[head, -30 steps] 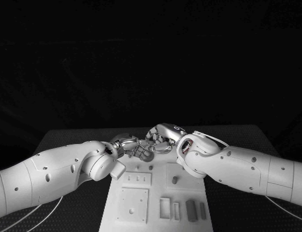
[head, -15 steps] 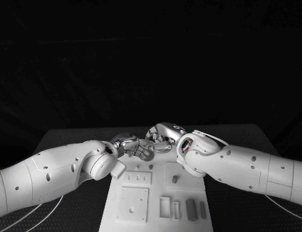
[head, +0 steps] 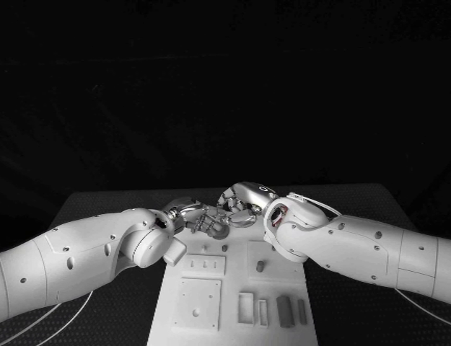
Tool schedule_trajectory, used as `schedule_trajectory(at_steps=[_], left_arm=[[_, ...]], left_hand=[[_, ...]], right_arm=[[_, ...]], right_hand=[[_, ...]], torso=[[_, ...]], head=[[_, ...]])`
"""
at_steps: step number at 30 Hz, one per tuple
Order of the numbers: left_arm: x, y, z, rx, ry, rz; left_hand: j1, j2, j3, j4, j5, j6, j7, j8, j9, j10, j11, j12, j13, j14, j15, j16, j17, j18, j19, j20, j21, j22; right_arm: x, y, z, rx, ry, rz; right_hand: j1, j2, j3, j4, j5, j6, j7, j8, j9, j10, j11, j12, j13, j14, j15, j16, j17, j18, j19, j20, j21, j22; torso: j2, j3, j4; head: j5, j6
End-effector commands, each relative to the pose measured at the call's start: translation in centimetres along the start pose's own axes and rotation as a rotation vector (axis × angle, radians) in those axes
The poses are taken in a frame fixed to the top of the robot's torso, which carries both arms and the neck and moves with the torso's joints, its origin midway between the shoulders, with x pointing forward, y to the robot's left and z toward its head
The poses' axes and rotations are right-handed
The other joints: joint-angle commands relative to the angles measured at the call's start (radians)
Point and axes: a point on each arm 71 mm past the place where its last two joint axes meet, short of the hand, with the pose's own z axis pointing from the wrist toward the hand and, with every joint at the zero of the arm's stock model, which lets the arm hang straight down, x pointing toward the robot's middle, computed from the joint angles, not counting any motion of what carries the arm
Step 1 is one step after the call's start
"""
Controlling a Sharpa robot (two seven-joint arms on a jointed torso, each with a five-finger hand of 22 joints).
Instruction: Assemble the parts on the task board
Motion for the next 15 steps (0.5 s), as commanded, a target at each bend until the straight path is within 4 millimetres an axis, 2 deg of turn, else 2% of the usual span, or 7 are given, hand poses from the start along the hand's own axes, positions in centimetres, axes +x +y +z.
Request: schedule_trajectory(at_steps=[1,3,6,9,15], left_arm=[[0.01,-0.33,0.06,0.023,-0.006,-0.018],[0.04,-0.32,0.09,0.022,-0.003,-0.02],[0.0,-0.3,0.1,0.023,-0.008,-0.023],[-0.01,-0.27,0.1,0.023,-0.008,-0.025],[0.05,-0.23,0.11,0.02,-0.003,-0.025]], left_hand=[[-0.009,0.001,0.002,-0.013,0.022,0.013,0.0,0.005,0.002,0.008,-0.001,0.005,0.004,0.01,0.0,0.009,0.003,-0.006,-0.004,-0.006,0.004,0.02],[-0.015,-0.008,0.005,-0.017,0.058,0.019,-0.001,0.005,0.004,0.014,-0.002,0.007,0.008,0.013,-0.001,0.016,0.006,-0.009,-0.004,-0.008,0.005,0.021],[-0.023,-0.012,0.005,-0.014,0.073,0.023,-0.002,0.006,0.005,0.019,-0.004,0.01,0.011,0.015,-0.003,0.022,0.008,-0.011,-0.004,-0.01,0.006,0.021],[-0.045,-0.012,0.006,-0.011,0.136,0.034,-0.006,0.007,0.01,0.026,-0.008,0.018,0.02,0.018,-0.007,0.036,0.012,-0.015,-0.006,-0.013,0.007,0.021],[-0.066,-0.025,0.001,-0.009,0.154,0.042,-0.01,0.009,0.013,0.032,-0.012,0.026,0.027,0.021,-0.01,0.047,0.014,-0.015,-0.006,-0.015,0.01,0.021]], right_arm=[[0.42,0.1,-0.08,-0.008,0.031,-0.007],[0.43,0.1,-0.08,-0.008,0.032,-0.004],[0.43,0.1,-0.08,-0.008,0.033,-0.002],[0.44,0.13,-0.08,-0.008,0.034,-0.001],[0.44,0.12,-0.06,-0.006,0.033,-0.001]], right_hand=[[0.007,0.006,0.007,-0.002,0.003,0.059,0.027,0.018,0.016,0.009,0.0,-0.005,0.001,0.0,-0.007,-0.001,-0.001,0.03,0.001,-0.004,0.0,0.001],[0.007,0.006,0.007,-0.002,0.003,0.059,0.027,0.018,0.015,0.009,0.0,-0.005,0.001,0.0,-0.008,-0.001,-0.001,0.03,0.001,-0.004,0.0,0.001],[0.006,0.006,0.007,-0.002,0.003,0.059,0.027,0.018,0.015,0.009,0.0,-0.005,0.001,0.0,-0.008,-0.001,-0.001,0.03,0.001,-0.004,0.0,0.001],[0.006,0.006,0.007,-0.002,0.003,0.06,0.027,0.018,0.015,0.01,0.0,-0.005,0.001,0.0,-0.008,-0.001,-0.001,0.03,0.001,-0.004,0.0,0.001],[0.006,0.007,0.008,-0.002,0.004,0.06,0.027,0.018,0.015,0.01,-0.001,-0.005,0.002,0.0,-0.008,-0.001,-0.001,0.03,0.002,-0.004,0.0,0.001]], torso=[[0.0,-0.0004,0.0],[0.0,-0.0005,0.0003],[0.0,-0.0009,0.0001],[0.0,-0.0008,0.0001],[0.0,-0.0004,0.0006]], head=[[0.0,-0.002],[0.0,-0.002],[0.0,-0.003],[0.0,-0.005],[0.0,-0.006]])
